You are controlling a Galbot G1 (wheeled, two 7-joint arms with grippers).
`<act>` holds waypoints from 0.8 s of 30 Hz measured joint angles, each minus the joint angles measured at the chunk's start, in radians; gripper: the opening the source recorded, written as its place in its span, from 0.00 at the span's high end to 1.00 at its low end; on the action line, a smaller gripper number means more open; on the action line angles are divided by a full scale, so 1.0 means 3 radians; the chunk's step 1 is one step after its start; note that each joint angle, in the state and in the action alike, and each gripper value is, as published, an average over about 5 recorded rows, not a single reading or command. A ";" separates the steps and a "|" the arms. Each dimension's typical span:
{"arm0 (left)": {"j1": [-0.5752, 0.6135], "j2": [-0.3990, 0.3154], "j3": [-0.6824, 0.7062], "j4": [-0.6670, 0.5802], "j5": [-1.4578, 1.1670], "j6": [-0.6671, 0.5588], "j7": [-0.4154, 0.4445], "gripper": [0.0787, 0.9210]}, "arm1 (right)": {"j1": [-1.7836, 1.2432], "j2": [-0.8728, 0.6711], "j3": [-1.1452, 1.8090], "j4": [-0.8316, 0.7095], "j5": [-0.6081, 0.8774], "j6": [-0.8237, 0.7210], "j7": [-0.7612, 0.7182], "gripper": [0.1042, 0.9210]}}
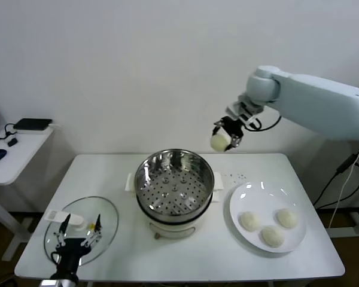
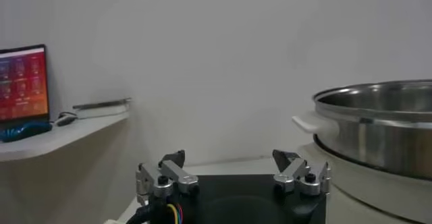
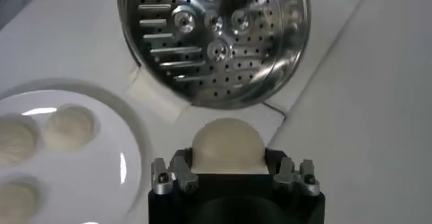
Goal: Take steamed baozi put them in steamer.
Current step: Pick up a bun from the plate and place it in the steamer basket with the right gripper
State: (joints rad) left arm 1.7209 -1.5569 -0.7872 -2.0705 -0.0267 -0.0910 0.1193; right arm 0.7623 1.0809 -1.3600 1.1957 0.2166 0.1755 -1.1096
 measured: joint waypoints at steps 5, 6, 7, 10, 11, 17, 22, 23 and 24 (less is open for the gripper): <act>-0.0010 0.0000 -0.0021 -0.0021 -0.0006 0.0006 -0.0001 0.12 | -0.0099 0.0286 0.0088 -0.0044 -0.0285 0.0157 0.0002 0.28; -0.0015 0.0001 -0.0024 -0.0022 -0.0006 0.0009 -0.0001 0.12 | -0.0129 0.0339 0.0105 -0.0059 -0.0342 0.0183 0.0003 0.27; -0.0019 0.0001 -0.0027 -0.0023 -0.0007 0.0013 -0.0001 0.12 | -0.0161 0.0392 0.0123 -0.0076 -0.0401 0.0209 0.0005 0.27; -0.0030 0.0003 -0.0034 -0.0030 -0.0007 0.0024 0.0000 0.12 | -0.0266 0.0538 0.0173 -0.0134 -0.0583 0.0296 0.0012 0.27; -0.0032 0.0004 -0.0037 -0.0033 -0.0007 0.0027 0.0000 0.12 | -0.0303 0.0580 0.0188 -0.0155 -0.0649 0.0328 0.0016 0.27; -0.0020 0.0018 -0.0064 -0.0048 -0.0019 0.0047 -0.0007 0.12 | -0.0527 0.0760 0.0267 -0.0274 -0.1034 0.0522 0.0048 0.27; -0.0023 0.0028 -0.0074 -0.0031 -0.0029 0.0048 -0.0012 0.12 | -0.0707 0.0868 0.0342 -0.0338 -0.1293 0.0652 0.0065 0.27; -0.0024 0.0030 -0.0074 -0.0027 -0.0030 0.0049 -0.0012 0.12 | -0.0738 0.0885 0.0352 -0.0348 -0.1335 0.0673 0.0068 0.27; -0.0027 0.0031 -0.0074 -0.0025 -0.0030 0.0049 -0.0012 0.12 | -0.0767 0.0900 0.0362 -0.0358 -0.1373 0.0691 0.0069 0.27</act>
State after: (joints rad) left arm 1.7129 -1.5477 -0.8093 -2.0780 -0.0356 -0.0761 0.1156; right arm 0.5323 1.3509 -1.2515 1.0884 -0.1951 0.3828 -1.0888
